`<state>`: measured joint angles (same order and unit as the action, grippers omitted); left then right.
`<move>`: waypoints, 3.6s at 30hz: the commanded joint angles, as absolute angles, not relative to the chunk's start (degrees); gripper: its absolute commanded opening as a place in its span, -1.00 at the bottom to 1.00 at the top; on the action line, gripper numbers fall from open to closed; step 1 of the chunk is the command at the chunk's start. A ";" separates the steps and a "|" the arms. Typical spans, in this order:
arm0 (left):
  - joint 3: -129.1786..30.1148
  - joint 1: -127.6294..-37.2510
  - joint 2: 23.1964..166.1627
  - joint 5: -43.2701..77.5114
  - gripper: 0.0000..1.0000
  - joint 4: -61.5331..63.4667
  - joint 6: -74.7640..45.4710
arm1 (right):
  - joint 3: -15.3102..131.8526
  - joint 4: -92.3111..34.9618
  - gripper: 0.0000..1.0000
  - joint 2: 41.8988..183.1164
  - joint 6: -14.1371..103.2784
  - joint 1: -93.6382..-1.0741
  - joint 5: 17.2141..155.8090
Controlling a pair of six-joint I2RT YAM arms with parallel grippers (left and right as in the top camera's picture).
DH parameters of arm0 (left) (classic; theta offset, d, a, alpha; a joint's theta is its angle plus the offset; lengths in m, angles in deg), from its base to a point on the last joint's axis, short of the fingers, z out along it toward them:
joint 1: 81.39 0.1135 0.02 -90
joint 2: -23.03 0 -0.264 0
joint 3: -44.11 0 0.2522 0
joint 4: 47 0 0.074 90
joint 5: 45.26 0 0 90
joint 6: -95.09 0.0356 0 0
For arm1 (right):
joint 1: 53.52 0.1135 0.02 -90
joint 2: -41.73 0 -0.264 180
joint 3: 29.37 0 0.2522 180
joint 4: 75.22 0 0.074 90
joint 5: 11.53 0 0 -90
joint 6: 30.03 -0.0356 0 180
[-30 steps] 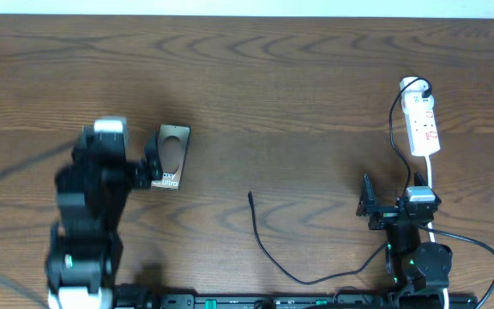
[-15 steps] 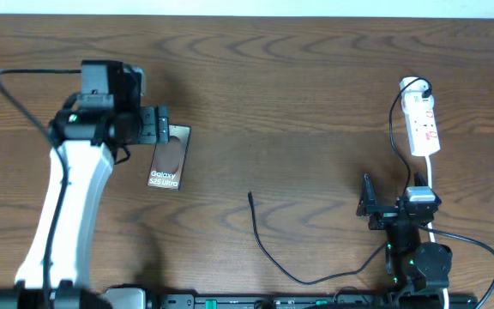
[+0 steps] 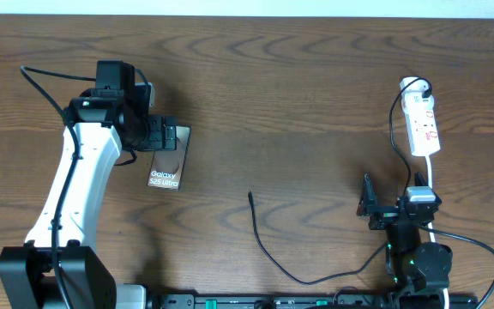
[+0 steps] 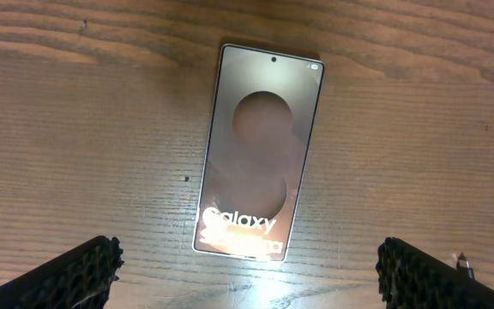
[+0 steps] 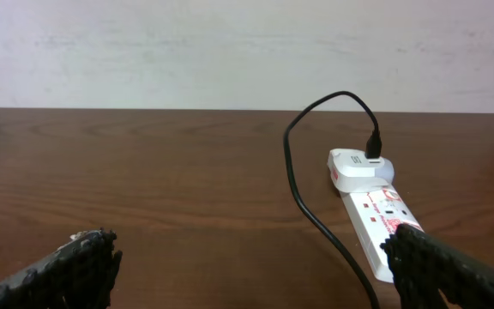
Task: Plug charger to phone and switch on socket
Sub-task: 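Move the left gripper over the Galaxy phone and lower onto it, then close the left gripper on the phone's bottom edge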
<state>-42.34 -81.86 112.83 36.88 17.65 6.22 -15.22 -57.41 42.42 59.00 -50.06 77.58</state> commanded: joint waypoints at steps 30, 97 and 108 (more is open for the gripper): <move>-41.44 -84.64 129.36 36.44 0.96 14.64 6.57 | -15.29 -57.17 0.99 42.12 59.61 -49.68 77.32; -35.52 -84.70 130.21 38.15 0.95 3.84 9.60 | -15.29 -57.17 0.99 42.12 59.61 -49.68 77.32; -34.10 -84.70 130.21 38.15 0.96 3.16 10.28 | -15.29 -57.17 0.99 42.12 59.61 -49.68 77.32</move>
